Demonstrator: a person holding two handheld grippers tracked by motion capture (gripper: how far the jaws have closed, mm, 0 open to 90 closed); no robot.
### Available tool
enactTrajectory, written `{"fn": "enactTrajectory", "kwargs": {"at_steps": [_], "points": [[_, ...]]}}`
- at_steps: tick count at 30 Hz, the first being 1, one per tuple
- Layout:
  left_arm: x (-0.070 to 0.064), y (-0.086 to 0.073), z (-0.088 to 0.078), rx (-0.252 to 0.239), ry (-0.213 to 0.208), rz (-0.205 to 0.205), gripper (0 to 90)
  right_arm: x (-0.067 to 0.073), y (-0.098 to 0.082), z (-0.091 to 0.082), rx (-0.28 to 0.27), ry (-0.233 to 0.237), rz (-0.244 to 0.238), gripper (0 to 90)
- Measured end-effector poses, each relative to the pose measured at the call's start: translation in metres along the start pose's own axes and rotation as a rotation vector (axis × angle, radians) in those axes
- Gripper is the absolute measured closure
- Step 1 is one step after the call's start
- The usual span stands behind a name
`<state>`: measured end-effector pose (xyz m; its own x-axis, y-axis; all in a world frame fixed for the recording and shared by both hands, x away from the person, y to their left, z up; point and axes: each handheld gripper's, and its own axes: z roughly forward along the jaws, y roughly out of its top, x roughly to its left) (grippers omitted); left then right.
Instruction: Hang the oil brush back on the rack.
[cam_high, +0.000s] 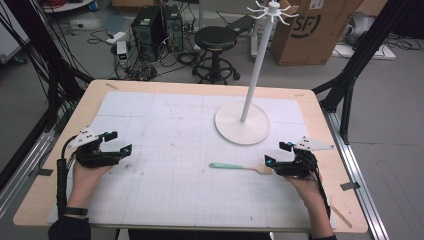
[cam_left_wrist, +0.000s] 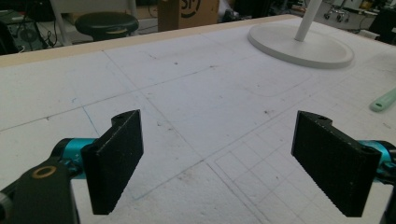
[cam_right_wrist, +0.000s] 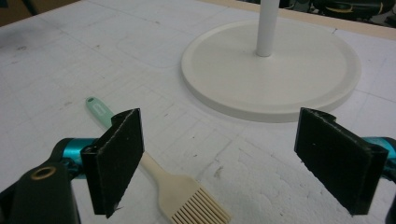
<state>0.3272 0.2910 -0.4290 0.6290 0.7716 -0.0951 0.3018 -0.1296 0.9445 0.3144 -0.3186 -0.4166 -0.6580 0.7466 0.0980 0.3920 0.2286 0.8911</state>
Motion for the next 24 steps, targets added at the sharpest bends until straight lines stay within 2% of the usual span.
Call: {"fn": "enactTrajectory", "kwargs": {"at_steps": [8,13,24], "points": [[0.000,-0.001,0.001,0.001,-0.003,-0.001,17.9,0.002,0.000,0.005,0.012,0.052,-0.024,15.2],[0.000,-0.001,0.002,0.005,-0.003,-0.003,18.1,0.006,-0.002,0.013,0.039,0.098,-0.044,15.7],[-0.001,-0.002,0.005,0.023,-0.006,0.006,18.7,0.014,-0.007,0.035,0.130,0.178,-0.122,26.4]]}}
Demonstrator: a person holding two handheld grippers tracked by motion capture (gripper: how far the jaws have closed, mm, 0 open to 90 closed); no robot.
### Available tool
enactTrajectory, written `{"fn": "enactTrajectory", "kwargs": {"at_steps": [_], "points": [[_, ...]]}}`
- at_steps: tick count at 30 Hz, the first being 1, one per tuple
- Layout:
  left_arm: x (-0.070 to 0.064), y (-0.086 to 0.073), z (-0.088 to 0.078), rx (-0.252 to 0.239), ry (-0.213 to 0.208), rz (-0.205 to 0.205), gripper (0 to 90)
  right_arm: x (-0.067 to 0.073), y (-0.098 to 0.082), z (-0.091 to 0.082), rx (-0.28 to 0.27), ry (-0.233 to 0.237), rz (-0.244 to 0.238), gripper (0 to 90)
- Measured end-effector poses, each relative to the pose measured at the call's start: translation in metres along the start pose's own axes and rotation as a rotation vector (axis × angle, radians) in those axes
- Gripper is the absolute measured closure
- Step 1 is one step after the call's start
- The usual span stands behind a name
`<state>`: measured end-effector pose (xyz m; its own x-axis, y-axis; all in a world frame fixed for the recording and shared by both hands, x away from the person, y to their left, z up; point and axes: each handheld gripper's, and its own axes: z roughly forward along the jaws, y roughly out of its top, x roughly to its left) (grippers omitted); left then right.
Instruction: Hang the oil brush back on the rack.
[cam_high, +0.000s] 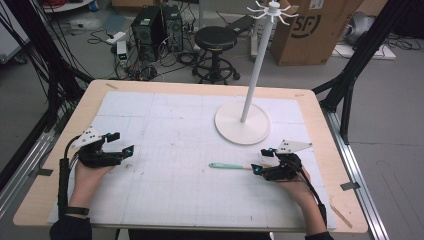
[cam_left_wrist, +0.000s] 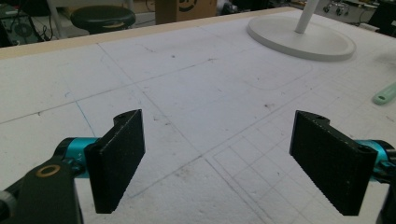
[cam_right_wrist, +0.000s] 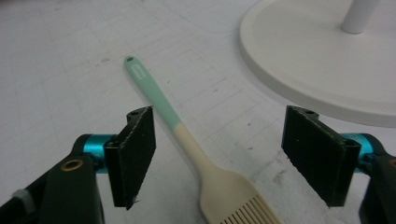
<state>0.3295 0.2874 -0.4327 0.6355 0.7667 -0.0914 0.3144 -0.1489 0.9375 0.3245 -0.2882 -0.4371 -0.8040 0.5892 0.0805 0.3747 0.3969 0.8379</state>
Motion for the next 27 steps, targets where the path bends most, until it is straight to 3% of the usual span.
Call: {"fn": "enactTrajectory", "kwargs": {"at_steps": [7,14,18,27], "points": [[0.000,0.000,0.001,0.001,-0.003,-0.001,18.9,0.002,0.002,0.008,0.021,0.034,-0.017,35.7],[0.000,-0.001,0.001,0.003,-0.006,-0.003,19.3,0.006,0.003,0.019,0.073,0.066,-0.073,49.3],[0.000,-0.001,0.002,0.010,-0.007,-0.006,19.6,0.008,0.006,0.025,0.101,0.058,-0.102,55.5],[-0.001,-0.002,0.003,0.017,-0.008,-0.004,20.1,0.006,0.004,0.029,0.134,0.064,-0.114,63.7]]}}
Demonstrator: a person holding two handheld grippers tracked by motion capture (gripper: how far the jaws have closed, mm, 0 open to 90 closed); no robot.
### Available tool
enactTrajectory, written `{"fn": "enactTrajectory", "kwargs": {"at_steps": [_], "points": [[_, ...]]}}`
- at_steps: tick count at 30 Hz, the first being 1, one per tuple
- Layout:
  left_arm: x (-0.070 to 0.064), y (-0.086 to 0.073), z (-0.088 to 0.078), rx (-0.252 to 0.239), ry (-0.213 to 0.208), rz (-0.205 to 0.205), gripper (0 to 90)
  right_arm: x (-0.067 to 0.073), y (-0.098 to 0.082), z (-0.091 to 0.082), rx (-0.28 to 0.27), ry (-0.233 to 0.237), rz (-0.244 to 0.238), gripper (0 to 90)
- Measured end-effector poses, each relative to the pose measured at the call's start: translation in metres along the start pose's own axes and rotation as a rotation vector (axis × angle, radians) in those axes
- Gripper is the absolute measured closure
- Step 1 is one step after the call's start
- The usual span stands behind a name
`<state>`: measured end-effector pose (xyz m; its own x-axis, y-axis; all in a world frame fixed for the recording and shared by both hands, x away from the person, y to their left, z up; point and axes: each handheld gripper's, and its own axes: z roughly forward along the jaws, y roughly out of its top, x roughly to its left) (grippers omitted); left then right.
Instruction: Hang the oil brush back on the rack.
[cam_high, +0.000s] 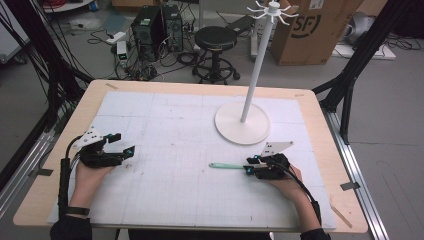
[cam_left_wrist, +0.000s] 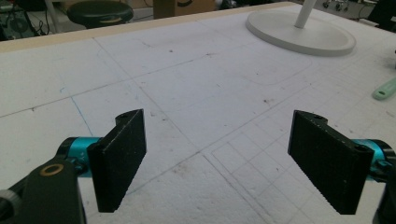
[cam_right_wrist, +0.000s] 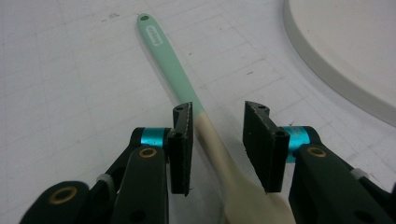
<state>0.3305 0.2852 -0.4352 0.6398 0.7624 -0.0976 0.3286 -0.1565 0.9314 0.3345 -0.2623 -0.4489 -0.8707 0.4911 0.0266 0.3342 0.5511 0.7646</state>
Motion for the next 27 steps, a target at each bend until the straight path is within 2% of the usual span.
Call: {"fn": "enactTrajectory", "kwargs": {"at_steps": [4,8,12,16,23,27], "points": [[0.0000,-0.0001,0.0001,0.005,0.001,0.002,20.2,0.0013,0.0018,0.0012,0.019,-0.002,-0.014,65.6],[-0.0003,-0.0003,0.0004,0.005,0.000,0.000,20.4,0.0027,0.0025,0.0016,0.023,0.006,-0.028,71.8],[-0.0005,-0.0002,0.0003,0.007,0.001,0.001,20.5,0.0022,0.0020,0.0015,0.022,0.020,-0.016,75.8],[-0.0007,-0.0001,0.0001,0.006,0.001,0.002,20.6,0.0027,0.0027,0.0012,0.029,0.017,-0.007,77.1],[-0.0004,0.0002,-0.0008,0.002,0.001,0.001,20.7,0.0050,0.0051,0.0011,0.042,0.012,-0.034,81.9],[-0.0007,0.0000,-0.0003,0.004,0.002,0.002,20.8,0.0057,0.0055,0.0009,0.046,0.006,-0.032,82.4]]}}
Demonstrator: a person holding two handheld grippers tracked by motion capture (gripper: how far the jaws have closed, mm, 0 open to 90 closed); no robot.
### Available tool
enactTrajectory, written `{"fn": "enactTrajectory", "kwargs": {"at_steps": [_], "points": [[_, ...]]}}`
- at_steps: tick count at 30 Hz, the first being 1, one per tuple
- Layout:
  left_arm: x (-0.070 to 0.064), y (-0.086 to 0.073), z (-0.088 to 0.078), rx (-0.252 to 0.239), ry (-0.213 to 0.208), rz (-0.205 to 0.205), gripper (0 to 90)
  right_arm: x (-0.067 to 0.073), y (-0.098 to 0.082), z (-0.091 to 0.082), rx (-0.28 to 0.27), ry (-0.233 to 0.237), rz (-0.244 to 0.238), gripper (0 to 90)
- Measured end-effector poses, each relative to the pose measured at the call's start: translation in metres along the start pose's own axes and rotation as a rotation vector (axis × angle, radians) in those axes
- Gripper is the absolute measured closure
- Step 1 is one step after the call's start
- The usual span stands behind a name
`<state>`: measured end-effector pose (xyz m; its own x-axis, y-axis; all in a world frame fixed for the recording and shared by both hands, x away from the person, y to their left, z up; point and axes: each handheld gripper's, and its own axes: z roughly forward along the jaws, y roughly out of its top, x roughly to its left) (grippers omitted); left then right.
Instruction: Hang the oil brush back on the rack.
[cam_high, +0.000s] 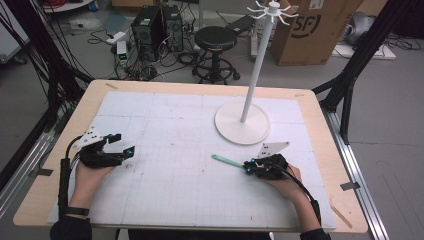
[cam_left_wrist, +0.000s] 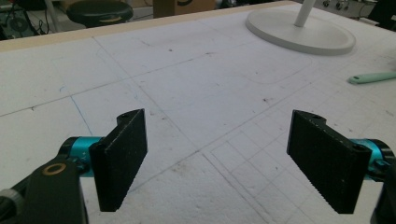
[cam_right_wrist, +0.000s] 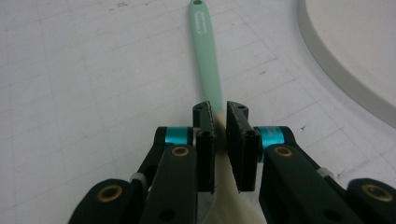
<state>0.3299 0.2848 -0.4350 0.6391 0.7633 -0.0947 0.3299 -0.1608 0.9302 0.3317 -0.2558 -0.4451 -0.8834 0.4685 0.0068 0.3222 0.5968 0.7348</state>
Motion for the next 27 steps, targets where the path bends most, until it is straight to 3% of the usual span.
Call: {"fn": "enactTrajectory", "kwargs": {"at_steps": [12,27], "points": [[0.000,0.000,0.000,0.003,0.002,0.001,21.0,0.001,0.000,-0.001,0.002,-0.010,0.007,82.8],[0.000,-0.001,0.000,0.002,0.000,-0.002,20.9,-0.005,0.000,-0.024,-0.105,-0.063,0.133,82.9]]}}
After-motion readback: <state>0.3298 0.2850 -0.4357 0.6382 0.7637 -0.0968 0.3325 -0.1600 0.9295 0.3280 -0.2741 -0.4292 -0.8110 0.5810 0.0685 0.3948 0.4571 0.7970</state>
